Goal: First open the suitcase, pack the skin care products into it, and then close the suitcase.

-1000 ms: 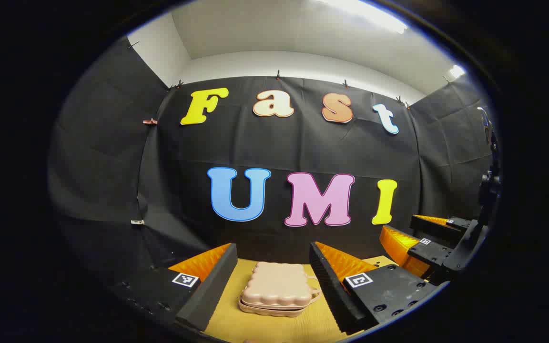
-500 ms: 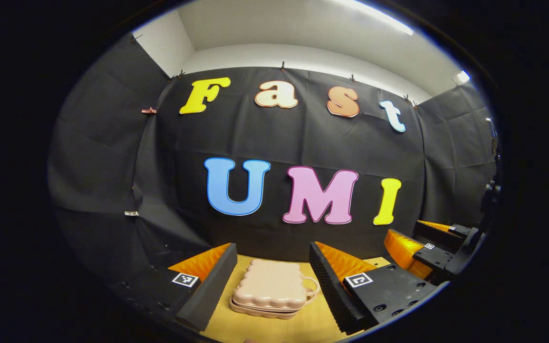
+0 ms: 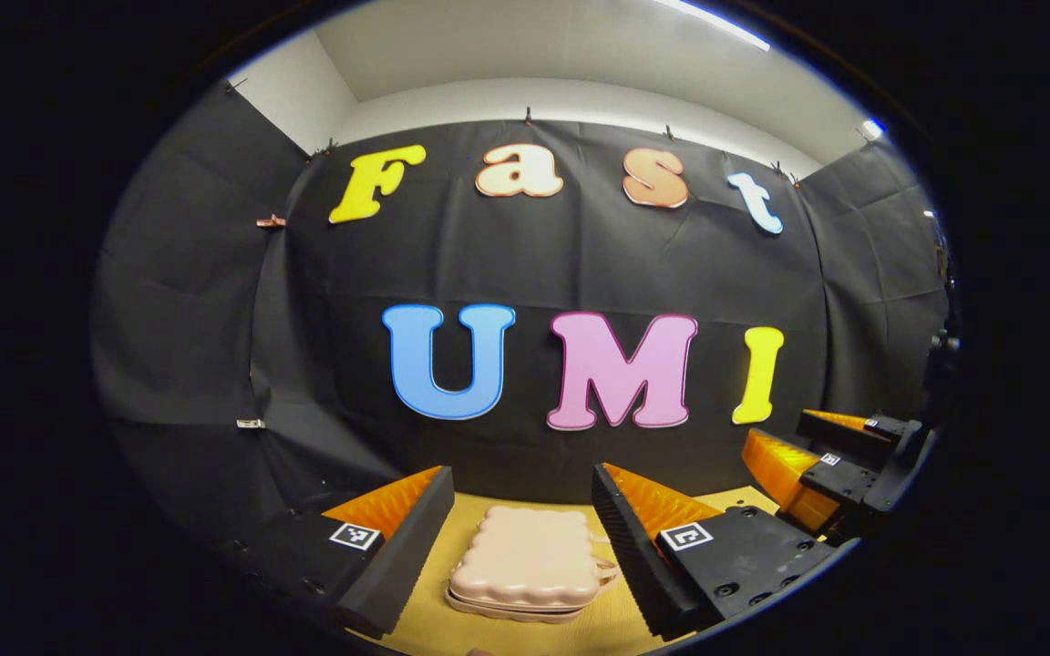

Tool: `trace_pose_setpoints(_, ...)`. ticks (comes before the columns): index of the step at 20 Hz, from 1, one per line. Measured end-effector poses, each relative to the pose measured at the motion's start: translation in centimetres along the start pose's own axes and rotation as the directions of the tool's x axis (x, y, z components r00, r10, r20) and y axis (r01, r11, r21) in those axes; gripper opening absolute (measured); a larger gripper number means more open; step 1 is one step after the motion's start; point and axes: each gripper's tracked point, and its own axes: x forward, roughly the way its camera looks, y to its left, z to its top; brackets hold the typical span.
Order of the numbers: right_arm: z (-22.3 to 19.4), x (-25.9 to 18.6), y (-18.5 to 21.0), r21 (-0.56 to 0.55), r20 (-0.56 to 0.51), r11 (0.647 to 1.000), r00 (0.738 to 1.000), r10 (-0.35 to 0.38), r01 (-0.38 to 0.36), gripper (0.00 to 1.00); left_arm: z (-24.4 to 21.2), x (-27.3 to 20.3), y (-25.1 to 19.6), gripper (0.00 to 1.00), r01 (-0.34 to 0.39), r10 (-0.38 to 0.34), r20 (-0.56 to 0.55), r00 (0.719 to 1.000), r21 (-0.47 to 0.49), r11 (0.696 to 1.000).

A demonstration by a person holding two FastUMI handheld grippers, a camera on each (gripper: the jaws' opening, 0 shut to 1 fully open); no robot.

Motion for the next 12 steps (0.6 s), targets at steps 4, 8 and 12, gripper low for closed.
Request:
trace_pose_setpoints(4,0.0,1.1,-3.5,-0.018,0.010,0.998,0.998,-0.068,0.068,0.96,-0.4,3.1,-2.5,0.95,0.078,-0.078,0.000,0.997,-0.032,0.996)
trace_pose_setpoints(8,-0.5,2.2,-8.5,-0.061,0.007,0.984,0.986,-0.165,0.165,0.96,-1.7,7.7,-6.0,0.96,0.180,-0.181,-0.024,0.983,-0.019,0.983)
trace_pose_setpoints(12,-1.7,3.0,-11.7,-0.103,0.015,0.971,0.977,-0.213,0.214,0.96,-6.0,13.3,-10.2,0.96,0.255,-0.253,-0.115,0.961,0.006,0.967)
